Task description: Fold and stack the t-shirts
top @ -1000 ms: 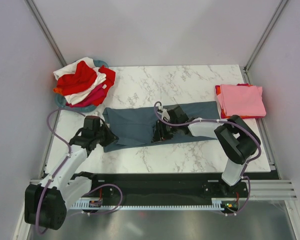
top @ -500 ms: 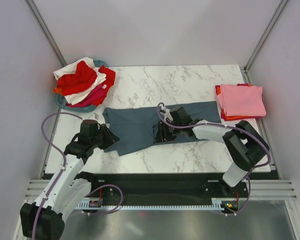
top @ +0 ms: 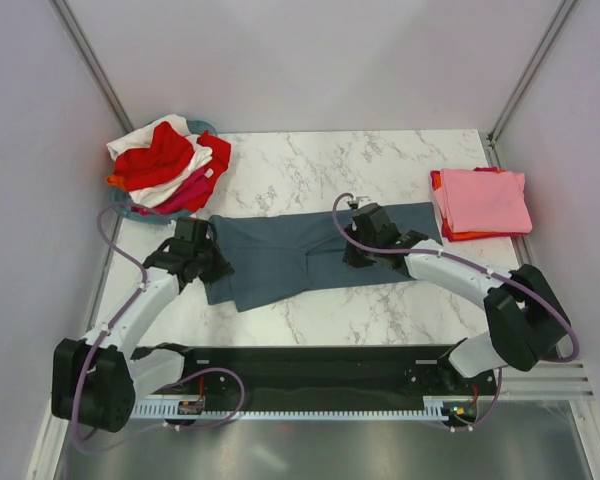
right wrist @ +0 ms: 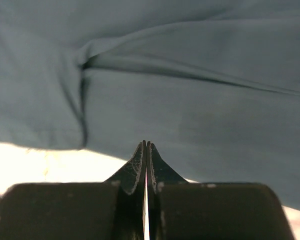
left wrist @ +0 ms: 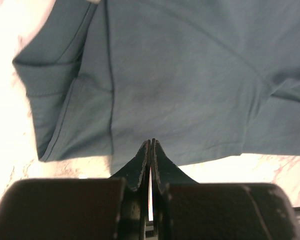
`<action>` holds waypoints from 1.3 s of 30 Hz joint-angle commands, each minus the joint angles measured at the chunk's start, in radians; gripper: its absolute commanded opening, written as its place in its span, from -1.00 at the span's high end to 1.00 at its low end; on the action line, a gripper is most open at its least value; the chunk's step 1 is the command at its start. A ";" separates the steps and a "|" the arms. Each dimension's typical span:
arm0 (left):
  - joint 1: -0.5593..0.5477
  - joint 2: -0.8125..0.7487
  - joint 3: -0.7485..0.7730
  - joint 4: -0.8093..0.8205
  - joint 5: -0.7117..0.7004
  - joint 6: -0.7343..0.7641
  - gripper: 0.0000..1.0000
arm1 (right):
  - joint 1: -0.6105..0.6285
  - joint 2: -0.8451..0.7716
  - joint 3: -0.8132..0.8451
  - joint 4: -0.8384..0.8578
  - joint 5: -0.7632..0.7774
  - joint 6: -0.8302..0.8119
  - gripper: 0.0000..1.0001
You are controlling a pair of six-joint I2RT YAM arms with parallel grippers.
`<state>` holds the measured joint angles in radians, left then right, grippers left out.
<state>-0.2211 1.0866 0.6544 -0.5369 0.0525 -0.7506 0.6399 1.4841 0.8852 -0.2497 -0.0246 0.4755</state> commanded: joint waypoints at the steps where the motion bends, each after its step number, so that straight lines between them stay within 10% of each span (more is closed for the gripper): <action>1: 0.002 0.048 0.102 0.071 -0.039 -0.023 0.95 | -0.034 -0.053 0.008 -0.068 0.233 0.020 1.00; 17: -0.003 0.604 0.404 0.147 -0.057 -0.013 0.95 | -0.286 -0.078 -0.078 -0.125 0.397 0.130 1.00; 39: -0.046 1.056 0.869 0.049 -0.074 0.060 0.95 | -0.142 0.041 -0.187 -0.120 0.295 0.268 1.00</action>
<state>-0.2481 2.0563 1.4422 -0.4500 0.0010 -0.7319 0.3889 1.5234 0.7567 -0.3069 0.3408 0.6708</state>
